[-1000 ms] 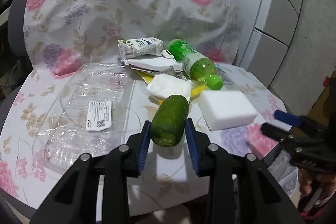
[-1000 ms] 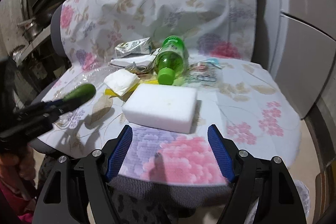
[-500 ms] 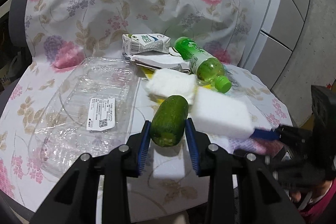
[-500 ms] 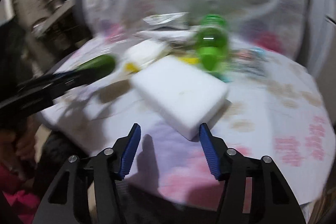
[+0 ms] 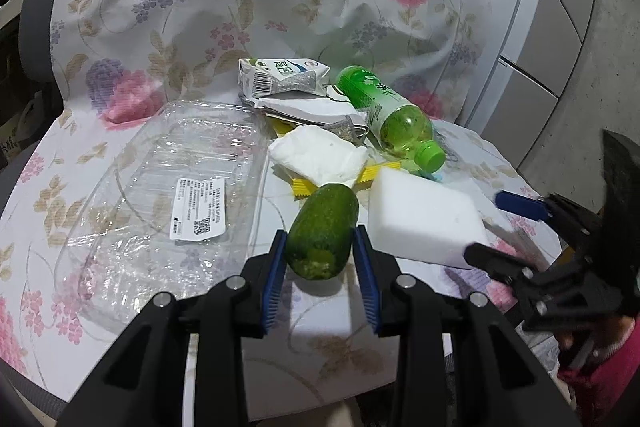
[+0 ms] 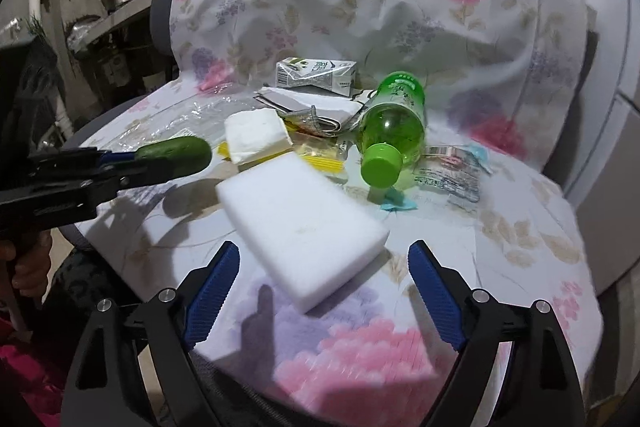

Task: Collect trash
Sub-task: 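Grasp the white sponge with the right gripper while the left holds the cucumber, then carry cucumber and sponge to the bin and open both grippers over it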

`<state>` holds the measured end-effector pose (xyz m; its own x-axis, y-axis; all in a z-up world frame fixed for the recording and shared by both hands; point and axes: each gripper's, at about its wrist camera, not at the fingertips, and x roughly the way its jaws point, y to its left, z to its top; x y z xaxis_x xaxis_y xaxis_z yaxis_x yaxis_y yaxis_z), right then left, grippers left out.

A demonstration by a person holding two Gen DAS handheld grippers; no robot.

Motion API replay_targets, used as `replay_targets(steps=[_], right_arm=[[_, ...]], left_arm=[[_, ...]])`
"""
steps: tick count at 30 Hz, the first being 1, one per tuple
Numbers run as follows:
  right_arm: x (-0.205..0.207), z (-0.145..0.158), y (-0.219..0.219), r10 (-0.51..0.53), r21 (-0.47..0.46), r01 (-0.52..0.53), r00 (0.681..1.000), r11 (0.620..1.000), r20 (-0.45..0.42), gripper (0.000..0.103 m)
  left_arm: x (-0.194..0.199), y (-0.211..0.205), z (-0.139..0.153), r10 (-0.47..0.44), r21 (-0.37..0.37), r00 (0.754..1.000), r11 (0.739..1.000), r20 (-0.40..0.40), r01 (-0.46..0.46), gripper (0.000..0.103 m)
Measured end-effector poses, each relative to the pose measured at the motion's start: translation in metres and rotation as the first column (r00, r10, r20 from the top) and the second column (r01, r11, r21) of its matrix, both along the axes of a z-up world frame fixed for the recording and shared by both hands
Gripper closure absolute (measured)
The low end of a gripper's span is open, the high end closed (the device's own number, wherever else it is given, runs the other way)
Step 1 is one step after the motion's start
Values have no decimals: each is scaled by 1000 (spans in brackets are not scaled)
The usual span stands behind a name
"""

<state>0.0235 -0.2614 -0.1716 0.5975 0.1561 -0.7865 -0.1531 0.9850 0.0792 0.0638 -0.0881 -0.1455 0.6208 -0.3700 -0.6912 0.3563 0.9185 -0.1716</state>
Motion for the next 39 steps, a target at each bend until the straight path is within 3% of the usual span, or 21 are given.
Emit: replay_targets(steps=[5,9,16,17,18,24,30,36,39], right_arm=[[21,-12,-5,84,87,-82,996,993,-21,15],[26,-16,6,153,99,-148,987,984,-41,15],[-1,-13,40,239,-5,-240,969,971,-69,17],[-6,-14,44,236,-46,-240,969,970,-79,20],[-8,-14,45,225,-75,-231,971,970,-81,30],[-19,-1,27,68,-65,-69,997,995,-21,41],[-43,30,13,-70,-64,74,996,995,55,42],[-92,73,-22,-252,-76,264,959,962,131,40],[-126,91,-40,-360,-125,381,919,916,162,39]], left_arm=[[2,-1,-1,7,11,1000,1000,-3,-7,71],[3,-1,-2,11,17,1000,1000,-7,-11,71],[-2,-3,-1,-2,22,1000,1000,-2,2,72],[-4,-4,-1,-9,19,1000,1000,-3,9,72],[-5,-4,-1,-15,16,1000,1000,-3,15,72],[-13,-2,0,-29,1,1000,1000,7,29,73],[-31,-15,21,-71,-21,996,997,61,73,73],[-54,-61,40,-206,-50,972,976,115,212,73],[-68,-93,46,-295,-63,946,950,135,305,73]])
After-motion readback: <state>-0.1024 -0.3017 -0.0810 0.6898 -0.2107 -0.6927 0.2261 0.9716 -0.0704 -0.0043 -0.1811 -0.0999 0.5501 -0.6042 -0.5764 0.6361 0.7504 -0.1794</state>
